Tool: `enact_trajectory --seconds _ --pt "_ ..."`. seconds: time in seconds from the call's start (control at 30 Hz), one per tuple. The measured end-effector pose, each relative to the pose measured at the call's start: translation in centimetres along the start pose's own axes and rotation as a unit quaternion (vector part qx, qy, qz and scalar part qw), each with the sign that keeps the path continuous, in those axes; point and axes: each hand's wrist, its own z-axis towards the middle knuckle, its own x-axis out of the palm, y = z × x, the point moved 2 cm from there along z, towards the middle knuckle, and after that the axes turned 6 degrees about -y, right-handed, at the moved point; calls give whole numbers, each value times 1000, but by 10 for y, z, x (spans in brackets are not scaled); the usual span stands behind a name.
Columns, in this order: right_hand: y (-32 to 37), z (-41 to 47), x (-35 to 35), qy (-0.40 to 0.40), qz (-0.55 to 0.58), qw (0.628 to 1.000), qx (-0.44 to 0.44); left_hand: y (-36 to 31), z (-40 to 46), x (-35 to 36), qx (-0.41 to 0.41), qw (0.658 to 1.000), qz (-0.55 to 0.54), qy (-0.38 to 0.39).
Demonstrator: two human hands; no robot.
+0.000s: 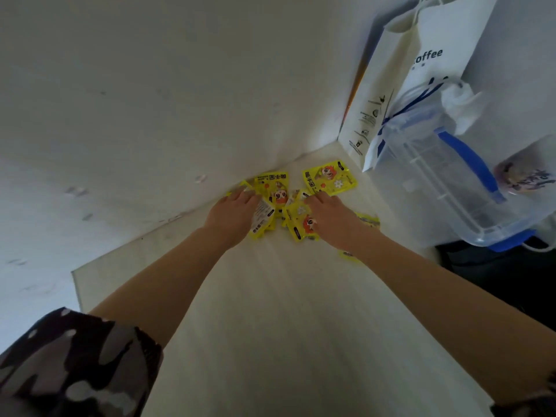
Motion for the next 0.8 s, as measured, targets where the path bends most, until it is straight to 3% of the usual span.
enact_trajectory --seconds 0.23,0.53,0.7,0.8 --pt "-7 22 14 34 -17 999 -15 6 31 8 54 995 31 76" --pt "-5 18 16 32 -50 998 -17 14 23 10 77 996 45 6" --pt "-1 7 18 22 -70 997 -24 20 4 13 90 993 65 41" --pt "3 1 19 12 -83 996 -32 25 -9 17 71 996 48 20"
